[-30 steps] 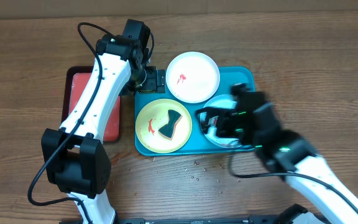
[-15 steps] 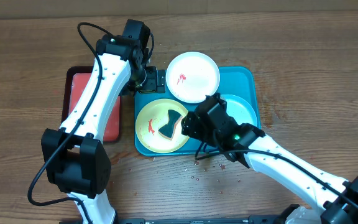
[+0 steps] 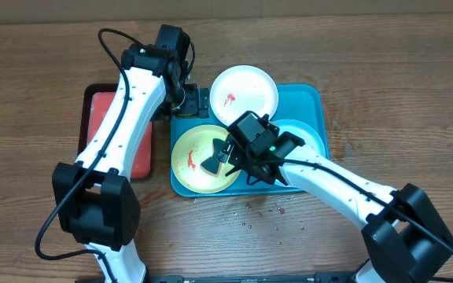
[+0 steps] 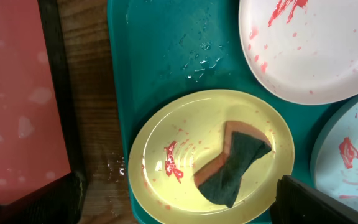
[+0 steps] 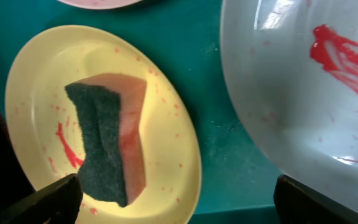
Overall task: Clean dirty plates on tray and stack at the side
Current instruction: 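Grasp the yellow plate rim with the right gripper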
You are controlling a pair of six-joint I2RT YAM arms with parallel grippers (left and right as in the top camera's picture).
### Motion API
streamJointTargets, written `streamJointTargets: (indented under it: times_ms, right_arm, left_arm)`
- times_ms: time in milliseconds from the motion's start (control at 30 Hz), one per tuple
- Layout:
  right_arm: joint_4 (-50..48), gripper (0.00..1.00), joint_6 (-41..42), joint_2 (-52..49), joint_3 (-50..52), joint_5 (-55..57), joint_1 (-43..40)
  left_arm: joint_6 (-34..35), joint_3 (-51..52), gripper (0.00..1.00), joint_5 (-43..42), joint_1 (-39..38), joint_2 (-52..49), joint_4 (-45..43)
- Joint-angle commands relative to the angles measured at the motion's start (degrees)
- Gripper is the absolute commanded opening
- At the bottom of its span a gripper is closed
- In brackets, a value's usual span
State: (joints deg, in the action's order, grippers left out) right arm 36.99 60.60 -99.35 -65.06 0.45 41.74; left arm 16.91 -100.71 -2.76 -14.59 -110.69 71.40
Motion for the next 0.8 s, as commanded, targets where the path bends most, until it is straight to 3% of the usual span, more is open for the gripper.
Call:
streamJointTargets:
  times_ms: [0, 67, 100, 333, 600, 767]
  right_arm:
    - [-0.37, 0.88, 0.74, 0.31, -1.44, 1.01, 0.48]
    - [-0.26, 0.73, 1.25, 0.31, -0.94, 0.92, 0.48]
    - [-0.31, 0.70, 1.46, 0.31, -0.50, 0.74, 0.48]
    - [-0.94, 0.61, 4.20, -1.62, 1.62, 0.74, 0.68]
    - [-5.57, 0.60, 2.51, -5.90, 1.62, -1.01, 0.68]
    - [-5.22, 0.52, 2.45, -6.12, 1.62, -0.24, 0.68]
  left_arm:
    - [-0.17, 0.17, 1.00, 0.39, 0.00, 0.37, 0.22]
    - [-0.17, 0.17, 1.00, 0.39, 0.00, 0.37, 0.04]
    - [-0.17, 0.17, 1.00, 0.39, 0.00, 0.37, -0.09]
    - [-0.22, 0.17, 1.00, -0.17, -0.13, 0.37, -0.26]
    - [-0.22, 0.17, 1.00, -2.21, -0.26, 0.35, -0.44]
    - [-3.30, 1.16, 0.95, -4.94, -0.55, 0.35, -0.52]
